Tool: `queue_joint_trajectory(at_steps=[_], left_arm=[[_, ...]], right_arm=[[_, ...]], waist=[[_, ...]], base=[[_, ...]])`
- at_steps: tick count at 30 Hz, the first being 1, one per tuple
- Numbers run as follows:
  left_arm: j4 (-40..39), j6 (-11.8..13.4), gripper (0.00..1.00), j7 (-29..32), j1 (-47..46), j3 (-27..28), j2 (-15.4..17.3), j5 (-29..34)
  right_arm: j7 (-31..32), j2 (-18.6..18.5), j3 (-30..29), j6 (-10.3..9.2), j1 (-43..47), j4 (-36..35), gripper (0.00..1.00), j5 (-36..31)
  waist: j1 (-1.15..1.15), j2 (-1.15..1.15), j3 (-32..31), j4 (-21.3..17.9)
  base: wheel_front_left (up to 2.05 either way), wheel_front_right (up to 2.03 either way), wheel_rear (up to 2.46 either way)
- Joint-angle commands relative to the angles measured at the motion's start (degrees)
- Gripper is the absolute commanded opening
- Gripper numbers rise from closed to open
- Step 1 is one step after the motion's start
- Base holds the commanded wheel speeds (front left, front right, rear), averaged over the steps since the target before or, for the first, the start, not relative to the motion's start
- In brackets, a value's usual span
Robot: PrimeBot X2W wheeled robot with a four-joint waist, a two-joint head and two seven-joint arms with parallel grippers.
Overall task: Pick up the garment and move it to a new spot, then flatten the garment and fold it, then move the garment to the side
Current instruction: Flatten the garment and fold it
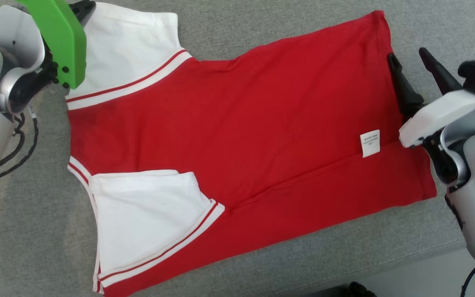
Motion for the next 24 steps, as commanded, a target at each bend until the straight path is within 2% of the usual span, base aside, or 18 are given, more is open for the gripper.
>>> queue_joint_trajectory(at_steps=[1,4,8,12,20,21,22,24], left_arm=[[-0.52,-0.04,0.0,-0.41,0.34,-0.49,-0.44,-0.43],[-1.56,-0.04,0.0,-0.76,0.11,-1.64,-0.68,-1.44],[-2.67,-0.04,0.0,-1.45,-0.39,-2.99,-1.1,-2.12],[-3.34,-0.04,0.0,-2.28,-0.68,-3.58,-1.8,-3.49],[-2.96,-0.04,0.0,-2.93,-1.92,-5.03,-2.2,-4.67],[-2.9,-0.04,0.0,-3.05,-2.15,-5.23,-2.24,-4.81],[-2.83,-0.04,0.0,-3.07,-2.36,-5.39,-2.28,-4.93],[-2.56,-0.04,0.0,-3.33,-2.65,-5.75,-2.31,-4.98]], right_arm=[[3.13,-0.65,0.72,-0.06,-2.12,0.95,1.0,1.58],[11.17,-2.13,2.12,-0.06,-6.91,3.28,1.0,4.48],[18.59,-2.67,2.15,-0.06,-10.74,7.15,1.0,6.45],[20.81,-2.24,1.95,-0.05,-12.94,9.97,1.0,6.17],[20.31,-2.0,1.43,-0.05,-16.48,15.82,0.99,5.61],[20.0,-2.06,1.22,-0.05,-17.1,16.61,0.96,5.39],[19.86,-2.14,1.21,-0.05,-17.48,17.17,0.88,5.13],[19.44,-2.1,1.19,-0.05,-18.31,18.37,0.62,5.07]], waist=[[0.0,0.0,-2.27,2.65],[0.0,0.0,-3.11,4.17],[0.0,0.0,-3.69,5.74],[0.0,0.0,-3.79,6.78],[0.0,0.0,-3.17,7.88],[0.0,0.0,-3.03,7.99],[0.0,0.0,-2.92,8.07],[0.0,0.0,-2.72,8.19]], base=[[0.0,0.0,0.0],[0.0,0.0,0.0],[0.0,0.0,0.0],[0.0,0.0,0.0],[0.0,0.0,0.0],[0.0,0.0,0.0],[0.0,0.0,0.0],[0.0,0.0,0.0]])
